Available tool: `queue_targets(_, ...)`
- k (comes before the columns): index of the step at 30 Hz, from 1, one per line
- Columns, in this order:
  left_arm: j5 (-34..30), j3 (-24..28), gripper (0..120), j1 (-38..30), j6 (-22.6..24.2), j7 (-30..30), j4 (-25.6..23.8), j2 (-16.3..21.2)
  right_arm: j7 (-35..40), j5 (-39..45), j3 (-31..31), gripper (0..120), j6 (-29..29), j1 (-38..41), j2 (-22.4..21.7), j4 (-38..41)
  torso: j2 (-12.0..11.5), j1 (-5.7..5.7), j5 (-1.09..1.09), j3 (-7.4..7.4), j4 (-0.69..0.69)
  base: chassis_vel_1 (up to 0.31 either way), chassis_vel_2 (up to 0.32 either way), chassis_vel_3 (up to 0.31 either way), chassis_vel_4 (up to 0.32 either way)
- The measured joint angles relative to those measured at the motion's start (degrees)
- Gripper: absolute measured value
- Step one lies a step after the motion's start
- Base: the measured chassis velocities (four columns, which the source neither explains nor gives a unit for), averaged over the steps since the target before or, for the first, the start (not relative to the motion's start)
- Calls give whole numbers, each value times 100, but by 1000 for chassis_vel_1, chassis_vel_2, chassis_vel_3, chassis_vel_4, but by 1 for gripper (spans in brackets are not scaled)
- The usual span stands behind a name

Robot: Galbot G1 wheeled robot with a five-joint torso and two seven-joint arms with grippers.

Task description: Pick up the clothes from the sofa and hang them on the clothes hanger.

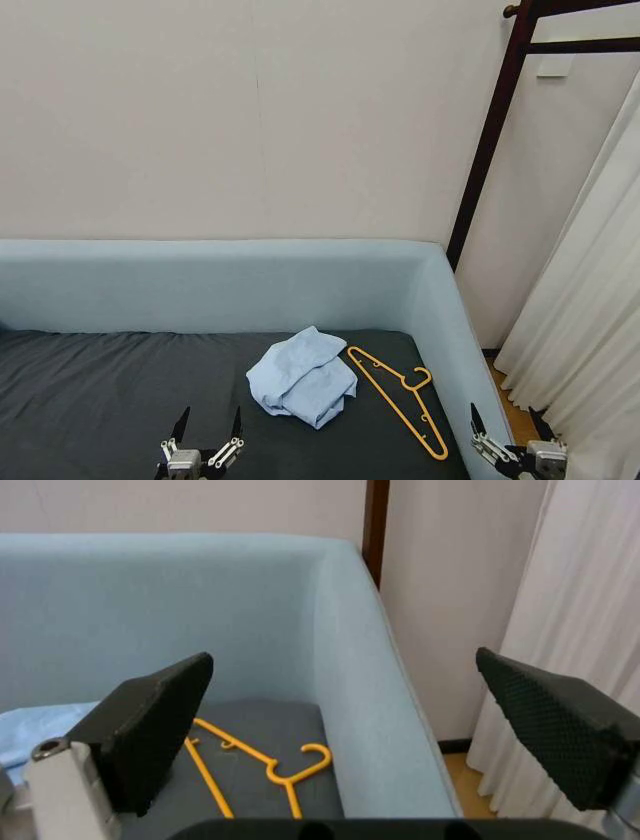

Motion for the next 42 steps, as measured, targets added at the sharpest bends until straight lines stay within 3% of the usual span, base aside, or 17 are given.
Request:
queue_targets(15,34,23,100,-2,-22,-1,129,4,138,570,-4,100,-434,98,-259,7,0,0,0,0,0,0,0,0,0)
queue_targets(26,9,157,100,-65,-56,18,326,135,397,1842,-96,100,-1614,253,-1238,322,0,0,1,0,0,0,0,0,0)
queue_targets(29,12,173,100,-46,-80,29,380,119,437,2165,-151,100,-1899,600,-1591,235,0,0,0,0,-3,0,0,0,0)
queue_targets(33,48,154,100,21,-107,50,390,68,526,2730,-520,100,-2241,1391,-2196,-61,0,0,2,0,1,0,0,0,0)
queue_targets(36,129,101,100,108,-129,52,404,29,547,3087,-1290,100,-2454,2324,-2849,-526,0,0,0,1,0,0,0,0,0)
queue_targets(37,129,101,100,108,-129,52,404,29,547,3087,-1290,100,-2454,2324,-2849,-526,0,0,0,1,0,0,0,0,0)
queue_targets(40,146,12,100,191,-142,47,416,-17,451,3095,-2477,100,-2564,3417,-3135,-1054,0,0,-1,0,1,0,0,0,0)
queue_targets(42,147,-5,100,207,-143,42,423,-28,420,3082,-2779,100,-2589,3689,-3136,-1205,0,0,-1,0,1,0,0,0,0)
